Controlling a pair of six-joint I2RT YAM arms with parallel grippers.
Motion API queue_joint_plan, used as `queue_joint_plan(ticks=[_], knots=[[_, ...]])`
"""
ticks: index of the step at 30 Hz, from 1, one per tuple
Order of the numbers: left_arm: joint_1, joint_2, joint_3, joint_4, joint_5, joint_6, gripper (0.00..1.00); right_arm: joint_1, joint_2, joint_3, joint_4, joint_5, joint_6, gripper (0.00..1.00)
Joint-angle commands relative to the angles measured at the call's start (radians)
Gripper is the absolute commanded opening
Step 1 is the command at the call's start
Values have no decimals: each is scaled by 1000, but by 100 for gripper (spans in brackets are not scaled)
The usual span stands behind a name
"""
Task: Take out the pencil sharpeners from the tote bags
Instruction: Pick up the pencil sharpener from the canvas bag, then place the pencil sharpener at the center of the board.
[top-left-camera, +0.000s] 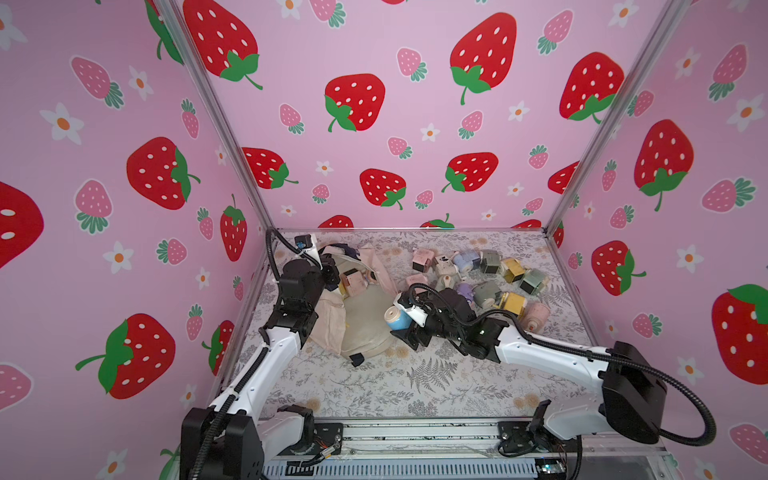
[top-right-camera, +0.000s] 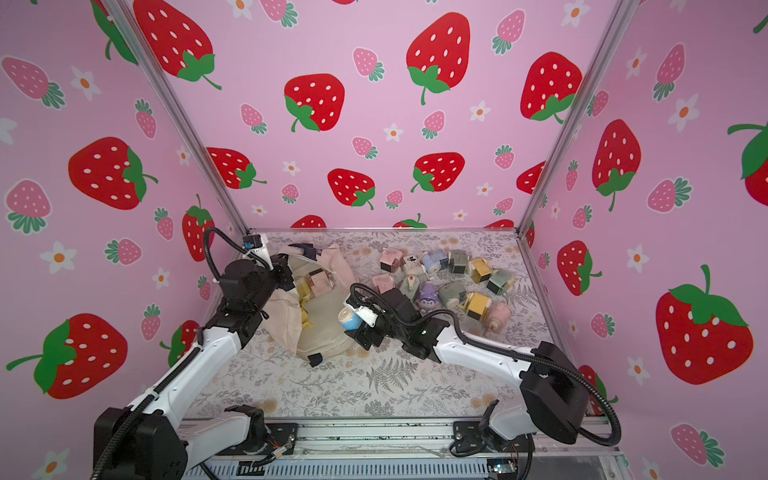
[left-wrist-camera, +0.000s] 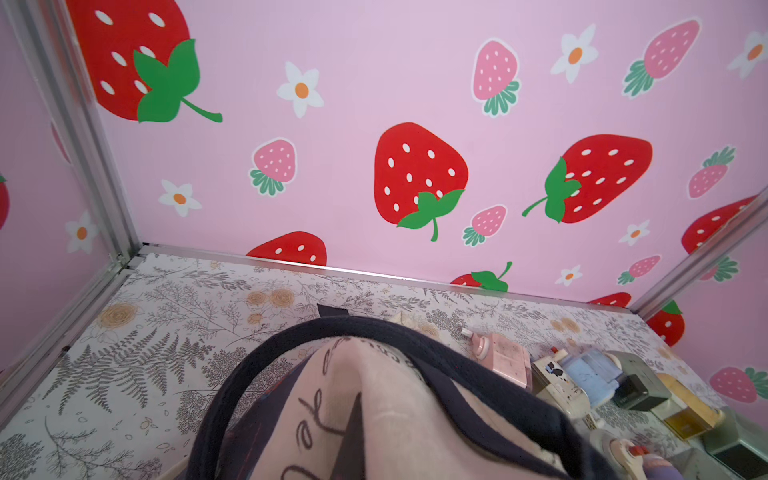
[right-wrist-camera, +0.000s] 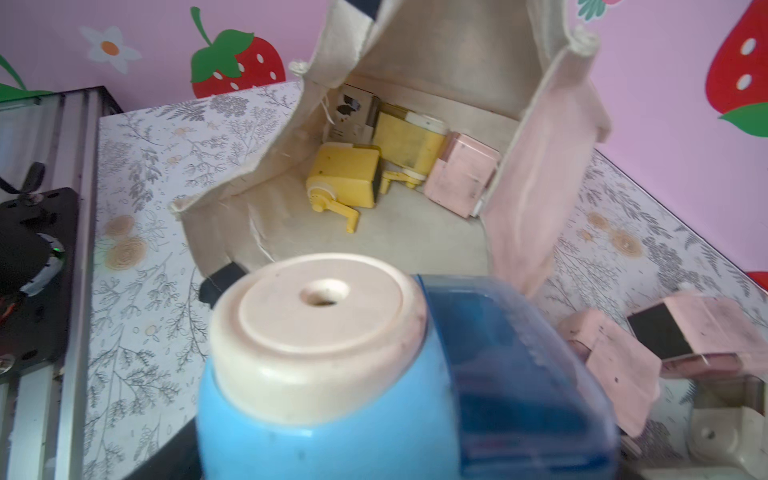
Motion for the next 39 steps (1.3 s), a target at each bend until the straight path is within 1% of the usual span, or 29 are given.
queue_joint_plan(ticks=[1, 7, 12, 15, 21, 23, 28, 36, 39], knots=[[16, -32, 9, 160, -50, -36, 0, -3, -46, -37, 48, 141, 26, 76], [15, 0, 34, 146, -13, -42, 0, -17, -59, -100, 62, 267, 67, 76], [16, -16, 13, 177, -9, -45, 0, -22, 20, -85, 28, 363, 100, 76], [15, -11, 16, 174, -5, -44, 0, -28, 63, -74, 16, 401, 110, 76], [15, 2, 25, 173, 9, -45, 0, -52, 162, -34, 23, 385, 132, 76], [15, 2, 27, 173, 15, -47, 0, -63, 216, -1, 20, 357, 142, 76], [15, 6, 31, 171, 20, -43, 0, -73, 337, 86, -6, 358, 163, 76], [15, 31, 50, 161, 40, -42, 0, -114, 393, 119, -21, 328, 203, 76], [16, 34, 53, 160, 48, -43, 0, -124, 408, 124, -21, 312, 214, 78]])
